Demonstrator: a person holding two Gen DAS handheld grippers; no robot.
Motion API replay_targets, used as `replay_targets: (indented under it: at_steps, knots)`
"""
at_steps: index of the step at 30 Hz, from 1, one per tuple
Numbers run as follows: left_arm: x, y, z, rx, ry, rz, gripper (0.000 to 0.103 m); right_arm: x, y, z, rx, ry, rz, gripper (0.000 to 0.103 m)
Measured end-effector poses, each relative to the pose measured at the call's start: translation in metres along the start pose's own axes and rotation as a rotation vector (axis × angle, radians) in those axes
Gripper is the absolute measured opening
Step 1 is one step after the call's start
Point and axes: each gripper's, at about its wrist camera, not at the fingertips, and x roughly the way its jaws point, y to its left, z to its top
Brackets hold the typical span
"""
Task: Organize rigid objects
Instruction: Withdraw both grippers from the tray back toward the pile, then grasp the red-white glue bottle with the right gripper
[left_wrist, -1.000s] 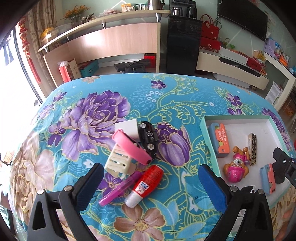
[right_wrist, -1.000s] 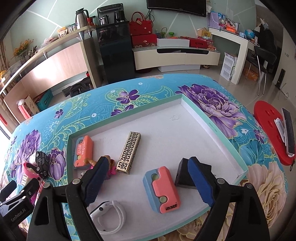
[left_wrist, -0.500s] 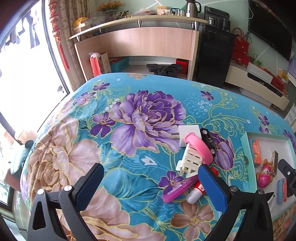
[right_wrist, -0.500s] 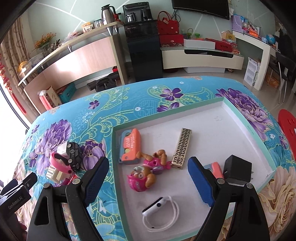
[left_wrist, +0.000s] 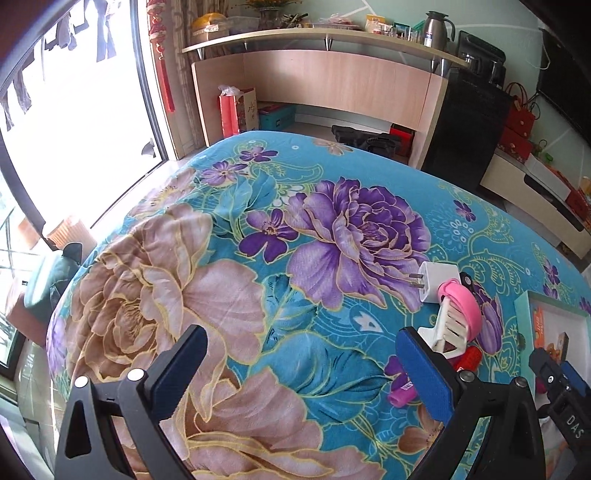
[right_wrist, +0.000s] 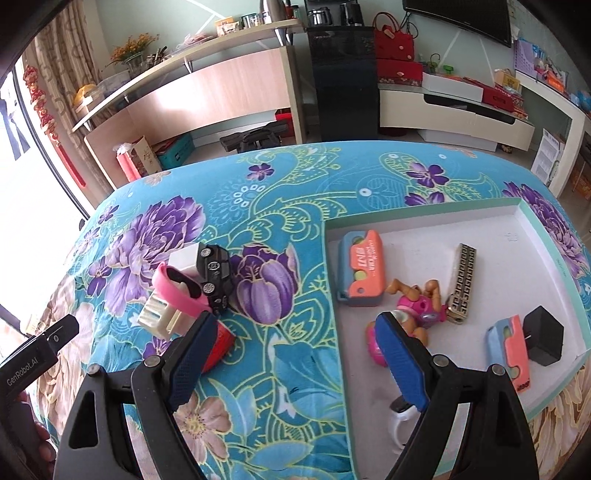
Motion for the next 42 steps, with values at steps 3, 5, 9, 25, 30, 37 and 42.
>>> replay_targets:
  at_steps: [3, 5, 9, 25, 30, 37, 42]
  knots:
    - [0.006, 0.006, -0.001, -0.017, 0.017, -0.003, 0.103, 0.011, 0.016, -0.004, -0.029, 0.033, 0.038, 0.088]
    - [0.011, 0.008, -0.002, -0.022, 0.030, -0.007, 0.103, 0.020, 0.026, -0.008, -0.055, 0.060, 0.056, 0.088]
    - [0.022, 0.010, -0.005, -0.033, 0.060, -0.014, 0.103, 0.033, 0.043, -0.016, -0.121, 0.102, 0.061, 0.088]
    - [0.047, 0.002, -0.015, 0.001, 0.142, -0.030, 0.103, 0.038, 0.055, -0.026, -0.234, 0.150, 0.046, 0.088]
    - [0.050, -0.004, -0.017, 0.012, 0.153, -0.041, 0.103, 0.042, 0.049, -0.027, -0.234, 0.179, 0.071, 0.088]
    - [0.050, -0.001, -0.016, 0.000, 0.151, -0.029, 0.103, 0.045, 0.063, -0.041, -0.369, 0.216, 0.082, 0.088]
    - [0.052, -0.001, -0.017, -0.001, 0.155, -0.030, 0.103, 0.050, 0.070, -0.045, -0.403, 0.211, 0.059, 0.088]
